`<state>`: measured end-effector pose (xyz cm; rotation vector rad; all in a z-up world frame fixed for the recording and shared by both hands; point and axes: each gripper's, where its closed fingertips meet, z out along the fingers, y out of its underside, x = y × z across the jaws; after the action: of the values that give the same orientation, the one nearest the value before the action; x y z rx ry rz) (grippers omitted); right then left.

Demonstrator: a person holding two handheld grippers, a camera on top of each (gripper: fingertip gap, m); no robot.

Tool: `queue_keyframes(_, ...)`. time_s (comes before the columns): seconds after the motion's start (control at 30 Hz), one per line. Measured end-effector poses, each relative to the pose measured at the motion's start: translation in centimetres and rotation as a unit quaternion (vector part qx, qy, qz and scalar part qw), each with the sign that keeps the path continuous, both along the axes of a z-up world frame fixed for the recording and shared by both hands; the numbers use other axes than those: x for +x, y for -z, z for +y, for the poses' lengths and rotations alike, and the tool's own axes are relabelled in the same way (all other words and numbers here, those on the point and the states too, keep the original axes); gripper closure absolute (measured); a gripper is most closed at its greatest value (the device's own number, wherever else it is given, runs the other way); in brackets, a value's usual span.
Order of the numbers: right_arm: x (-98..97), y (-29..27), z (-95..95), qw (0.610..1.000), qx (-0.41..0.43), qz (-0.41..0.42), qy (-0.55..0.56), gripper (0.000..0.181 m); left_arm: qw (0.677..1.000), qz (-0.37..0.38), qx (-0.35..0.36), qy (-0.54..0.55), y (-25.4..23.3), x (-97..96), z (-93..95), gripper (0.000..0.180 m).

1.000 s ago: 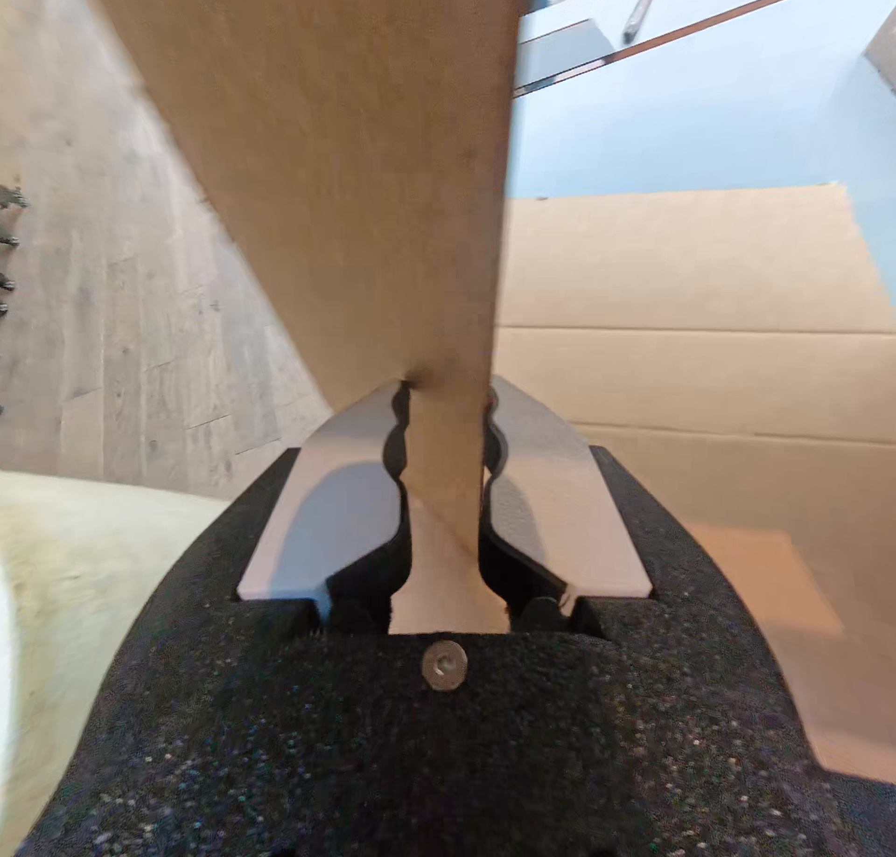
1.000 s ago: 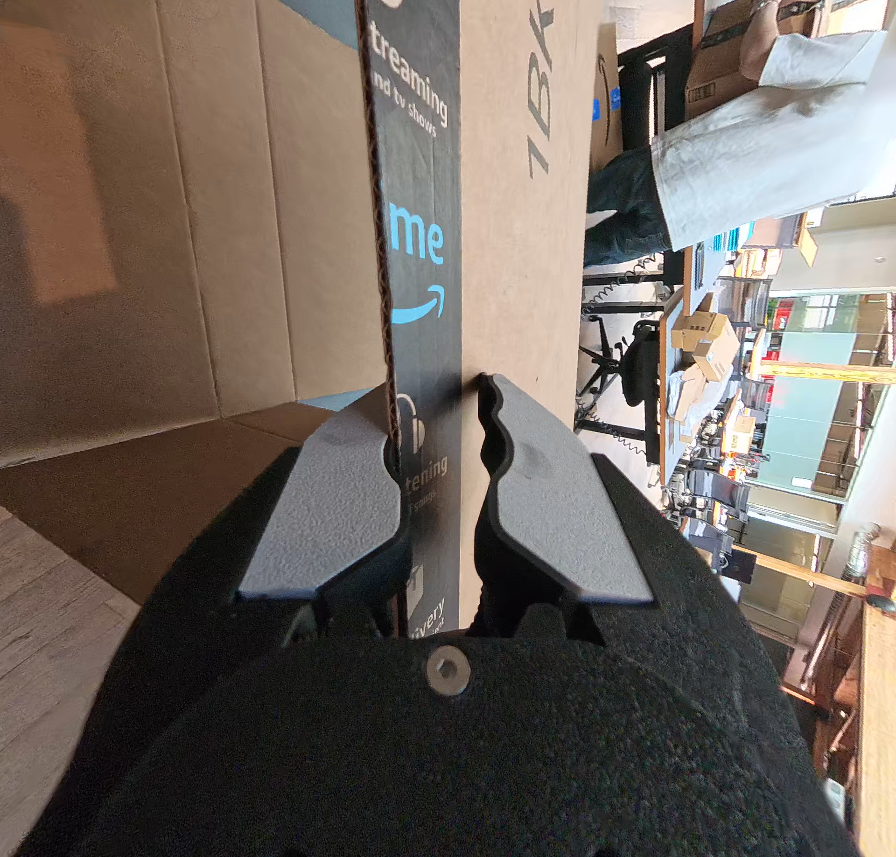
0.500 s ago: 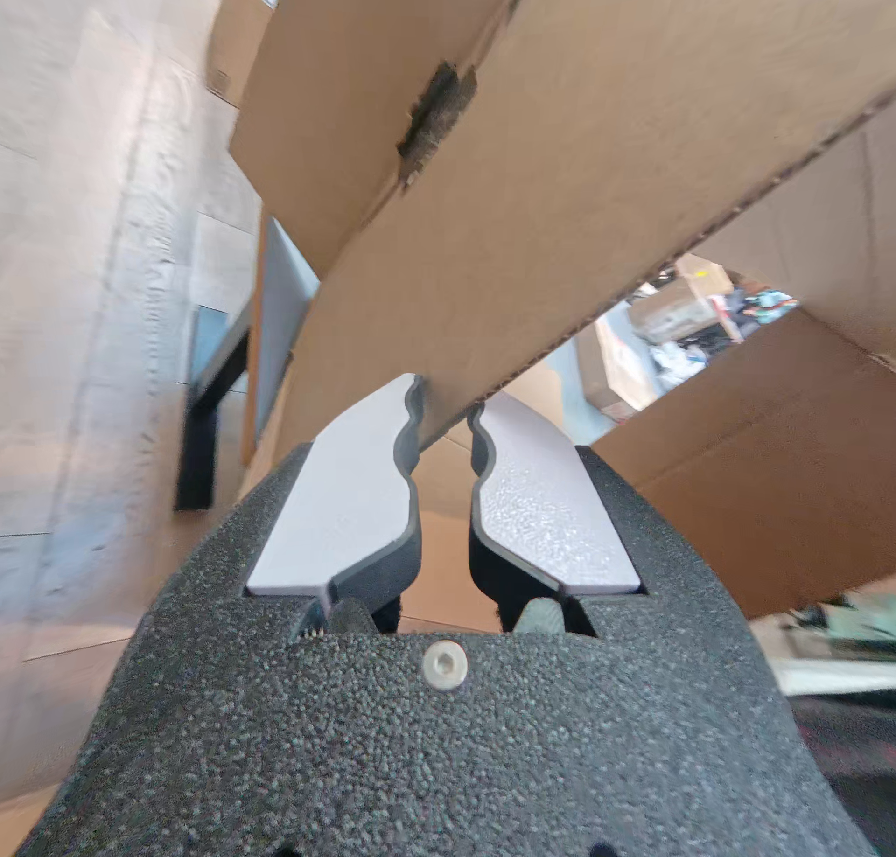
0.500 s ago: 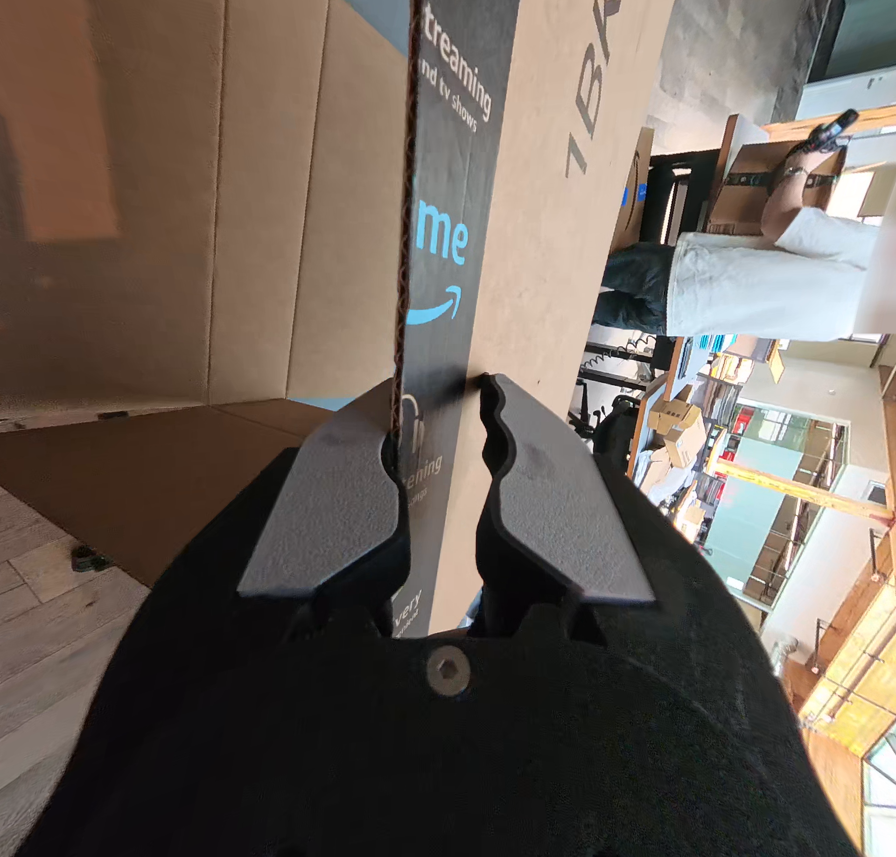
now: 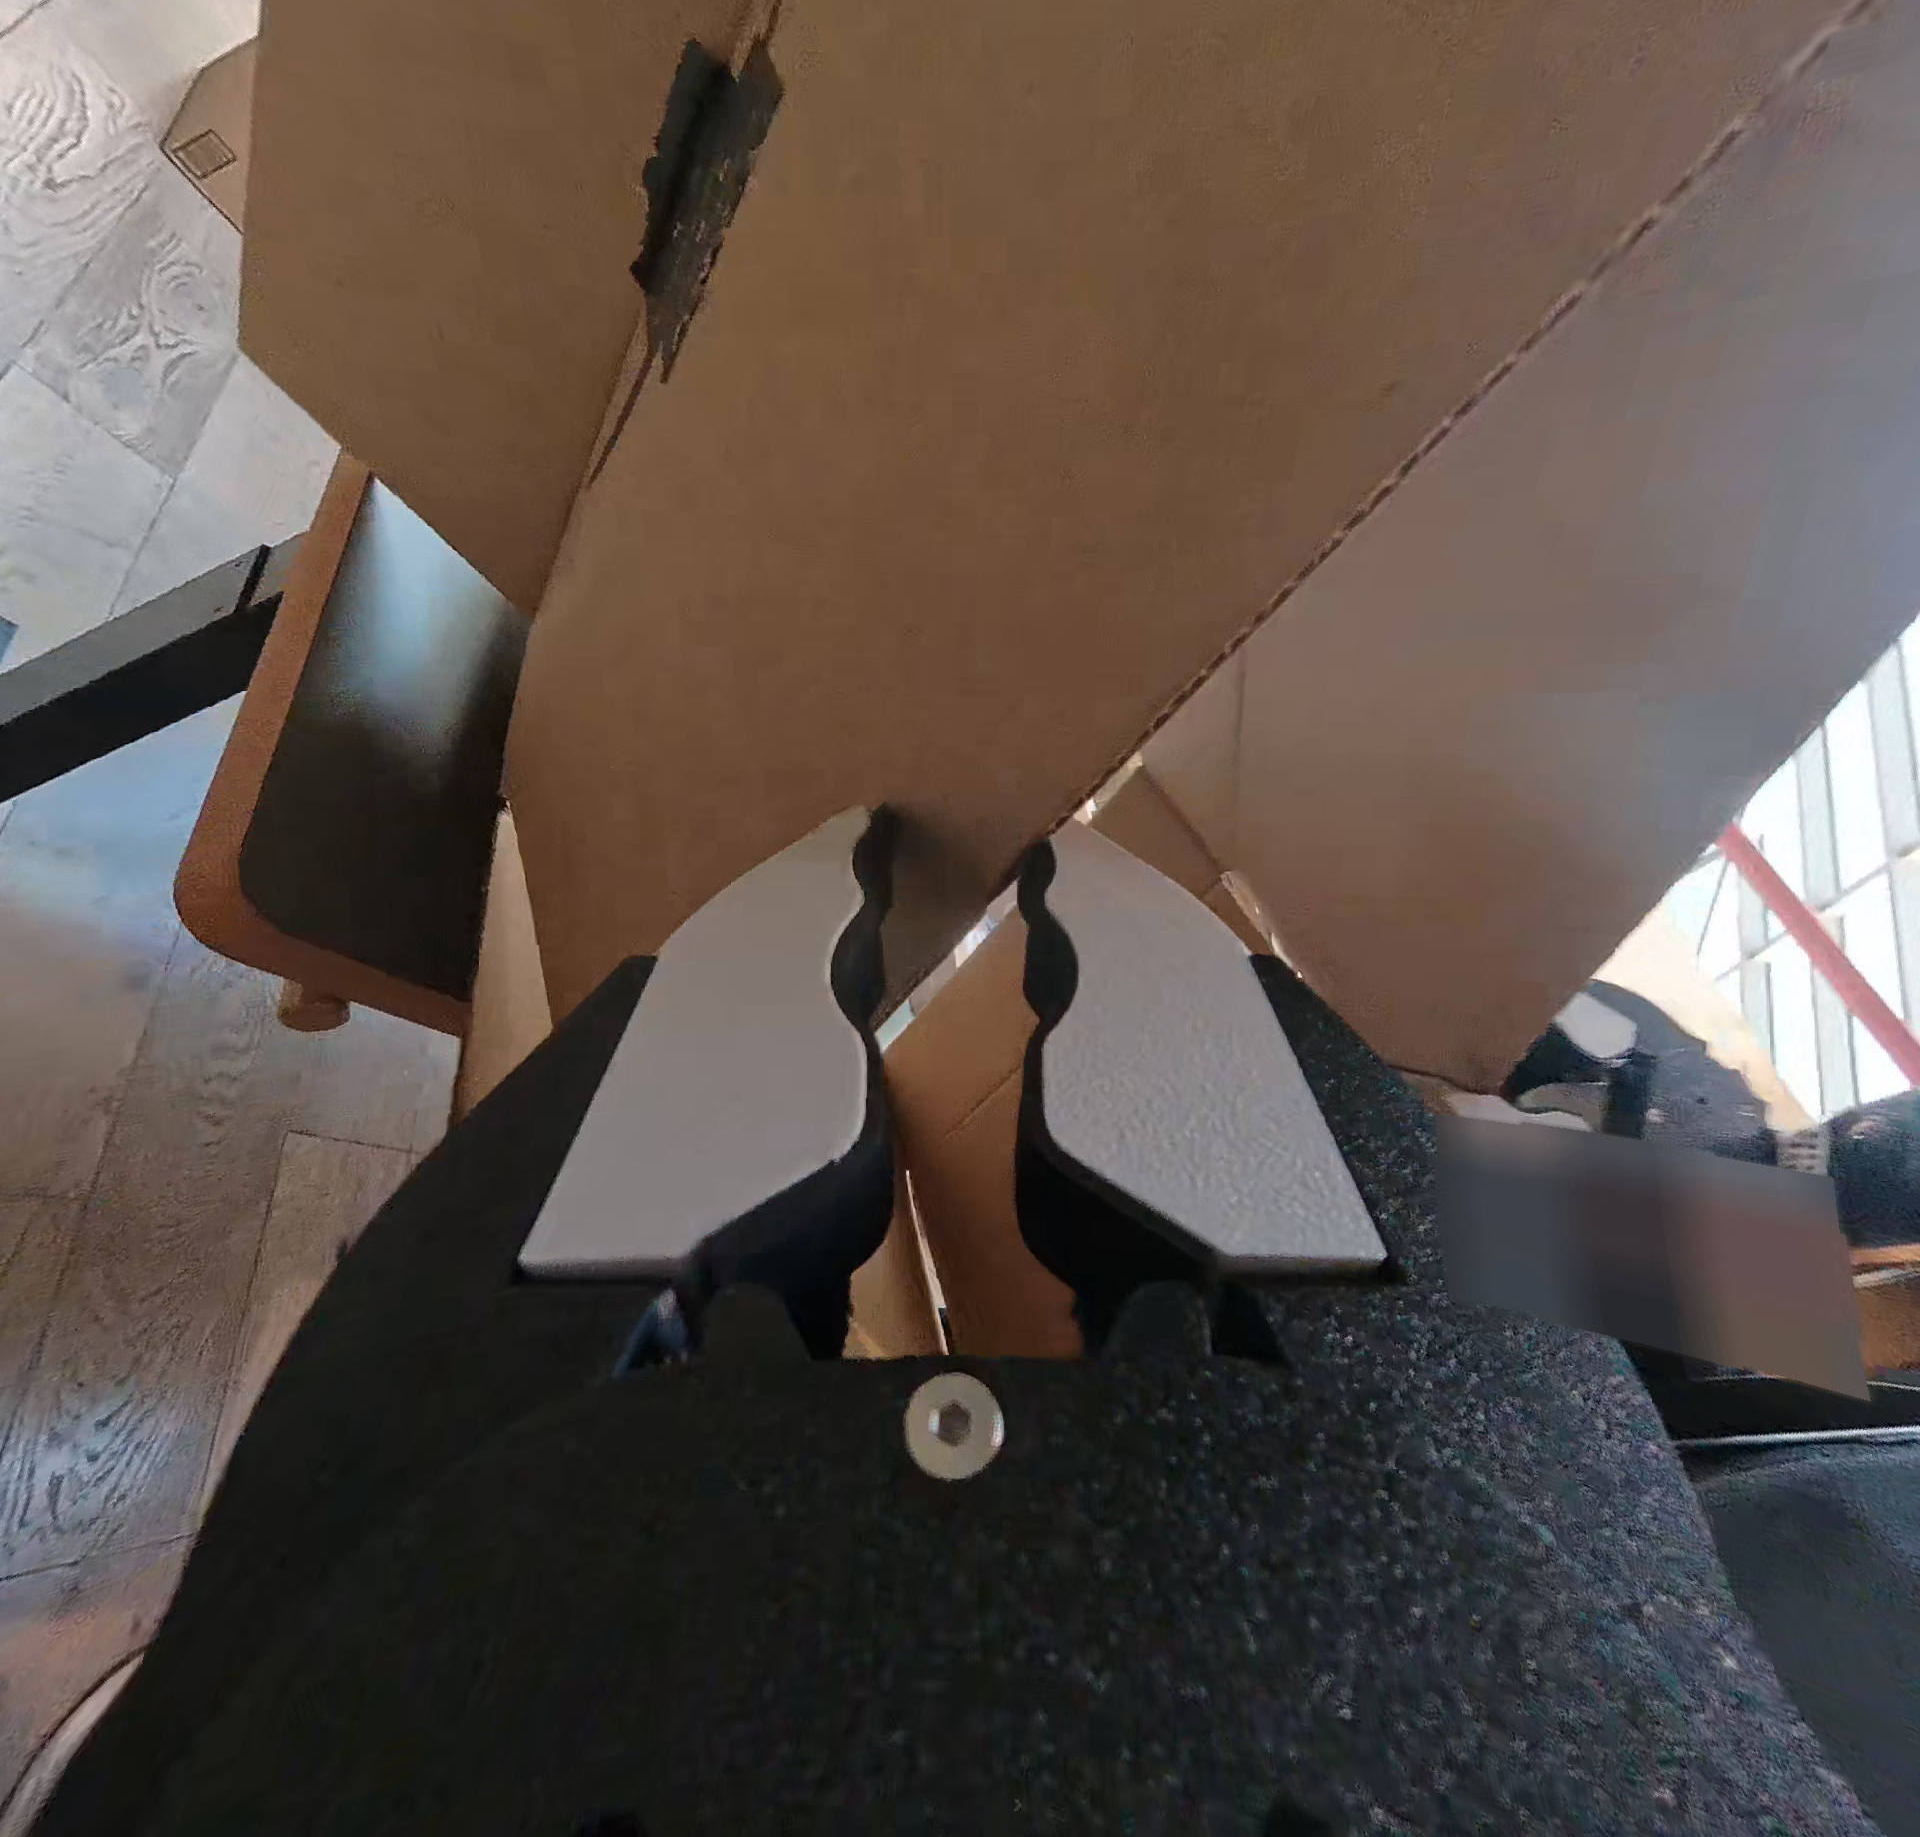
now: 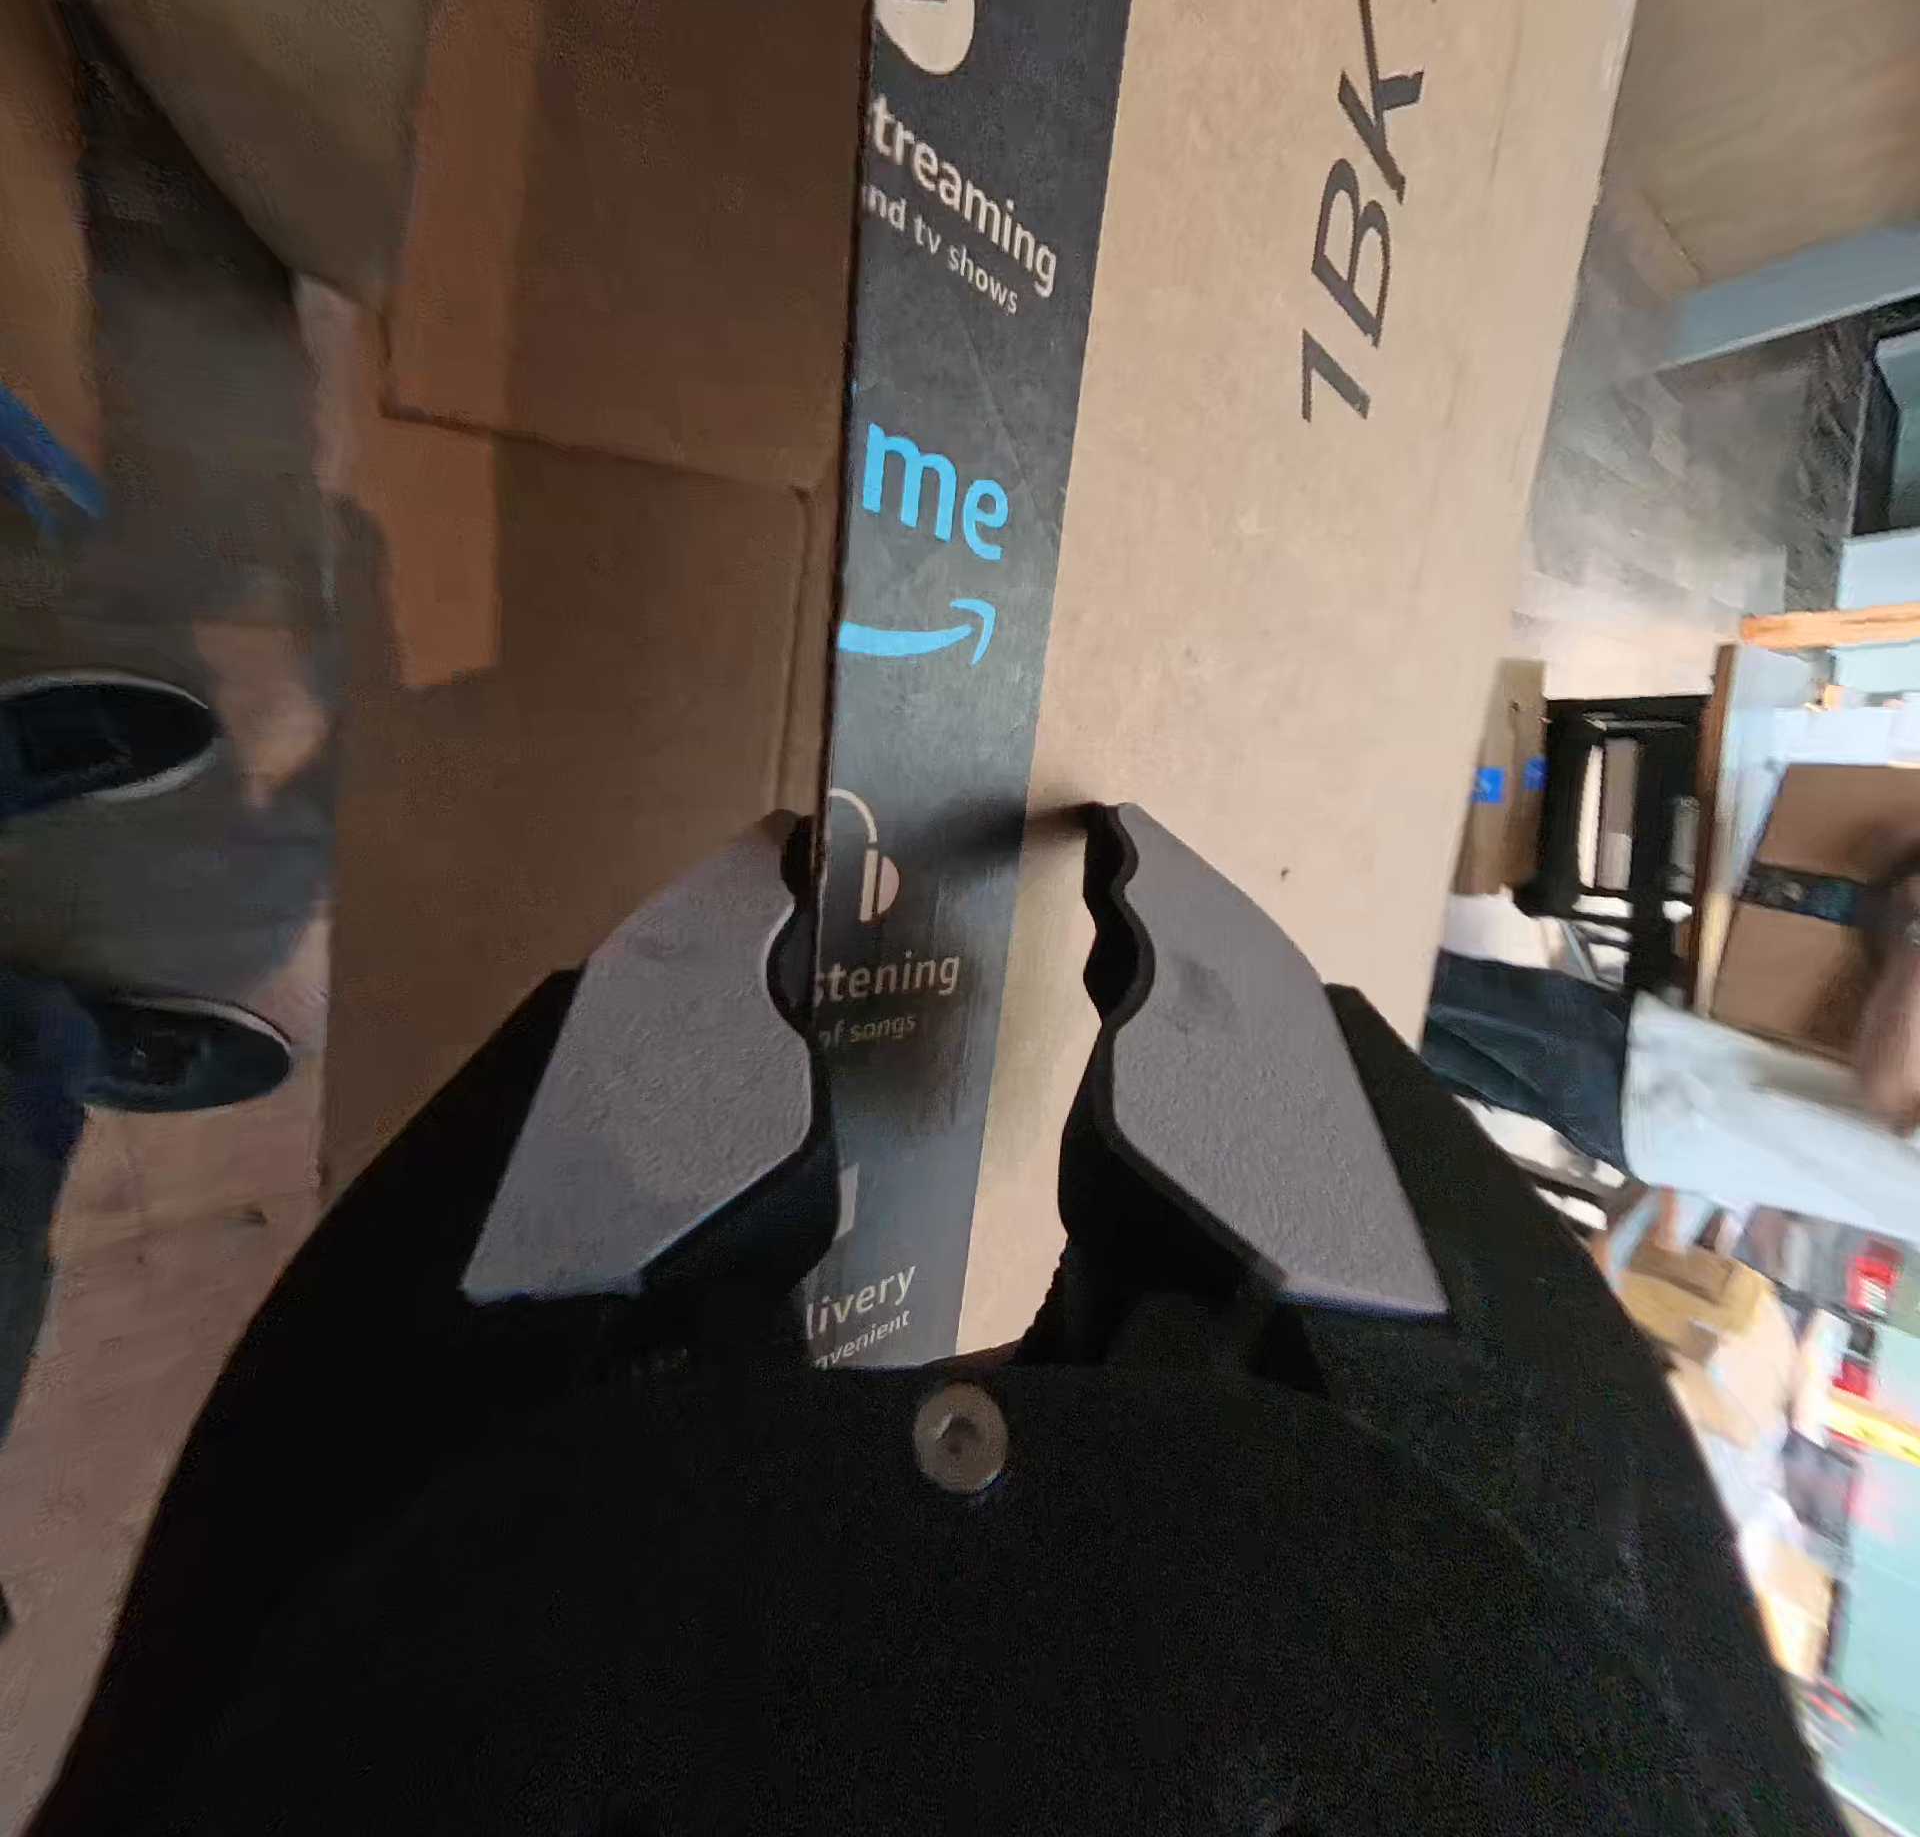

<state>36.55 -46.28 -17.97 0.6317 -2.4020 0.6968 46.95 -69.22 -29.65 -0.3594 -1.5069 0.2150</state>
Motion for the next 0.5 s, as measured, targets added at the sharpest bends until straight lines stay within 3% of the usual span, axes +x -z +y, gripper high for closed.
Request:
queue_keyframes(0.13, 4.5, 3.4, -3.3, 0.989, -0.030, -0.146, -0.011, 0.122, 0.999, 0.017, 0.024, -0.020, -0.5, 2.8, -1.2, 0.160)
queue_keyframes(0.27, 5.8, 0.9, -3.3, 0.971, -0.101, -0.217, 0.002, 0.121, 0.999, 0.021, 0.016, -0.038, -0.9, 5.1, -2.0, 0.160)
queue_keyframes(0.4, 1.3, 0.2, -0.7, 0.947, -0.150, -0.268, 0.091, 0.123, 0.999, 0.017, -0.002, -0.027, -1.4, 6.3, -1.9, 0.158)
queue_keyframes(0.5, -2.8, 4.1, 1.9, 0.913, -0.134, -0.336, 0.190, 0.126, 0.999, 0.029, -0.013, -0.021, -2.2, 6.6, -2.0, 0.156)
